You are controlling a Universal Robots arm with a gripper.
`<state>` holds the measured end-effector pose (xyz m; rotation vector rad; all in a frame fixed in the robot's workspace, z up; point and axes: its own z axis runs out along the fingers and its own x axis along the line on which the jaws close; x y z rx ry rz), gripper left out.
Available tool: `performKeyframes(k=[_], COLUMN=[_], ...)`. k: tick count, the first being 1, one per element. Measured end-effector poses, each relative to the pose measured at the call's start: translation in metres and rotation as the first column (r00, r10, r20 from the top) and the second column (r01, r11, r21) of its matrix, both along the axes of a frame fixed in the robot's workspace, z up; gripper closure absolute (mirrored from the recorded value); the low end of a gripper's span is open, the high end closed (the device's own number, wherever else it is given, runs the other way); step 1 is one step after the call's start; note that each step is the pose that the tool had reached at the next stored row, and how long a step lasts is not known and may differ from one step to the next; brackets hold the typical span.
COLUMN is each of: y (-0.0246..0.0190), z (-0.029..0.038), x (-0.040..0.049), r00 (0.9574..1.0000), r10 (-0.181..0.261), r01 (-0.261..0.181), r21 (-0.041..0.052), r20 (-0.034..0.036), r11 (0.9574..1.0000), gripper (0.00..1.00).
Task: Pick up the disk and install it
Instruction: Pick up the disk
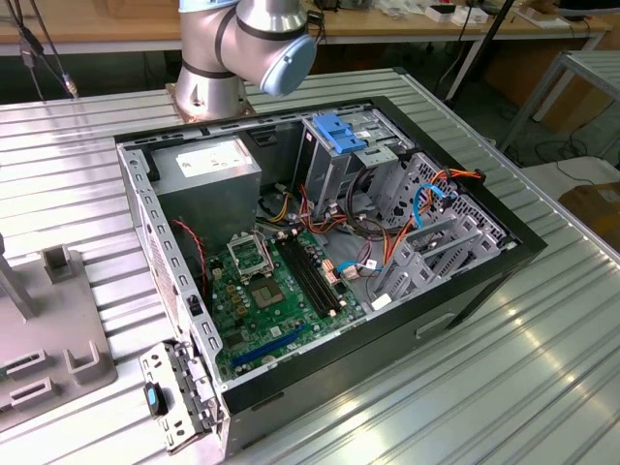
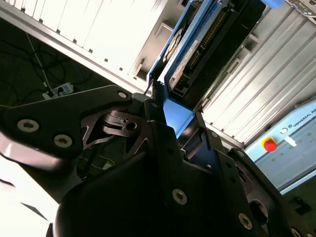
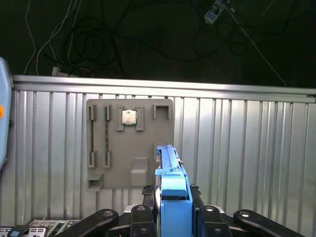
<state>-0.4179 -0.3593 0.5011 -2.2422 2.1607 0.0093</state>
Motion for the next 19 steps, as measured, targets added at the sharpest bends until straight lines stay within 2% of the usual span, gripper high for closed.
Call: performKeyframes(k=[8, 15, 19], y=[0.0000, 0.0000, 0.0000], z=[0.0000, 0.0000, 0.0000], x=[0.0154, 0.0367, 0.0448], r00=[1.0000, 1.0000, 1.0000], r10=[0.000, 0.000, 0.000], r01=[0.000, 0.000, 0.000], r21=[0.0000, 0.0000, 0.0000], r20=[0.0000, 0.0000, 0.0000], r11=[1.0000, 1.0000, 1.0000], gripper=[0.63, 0.63, 0.63])
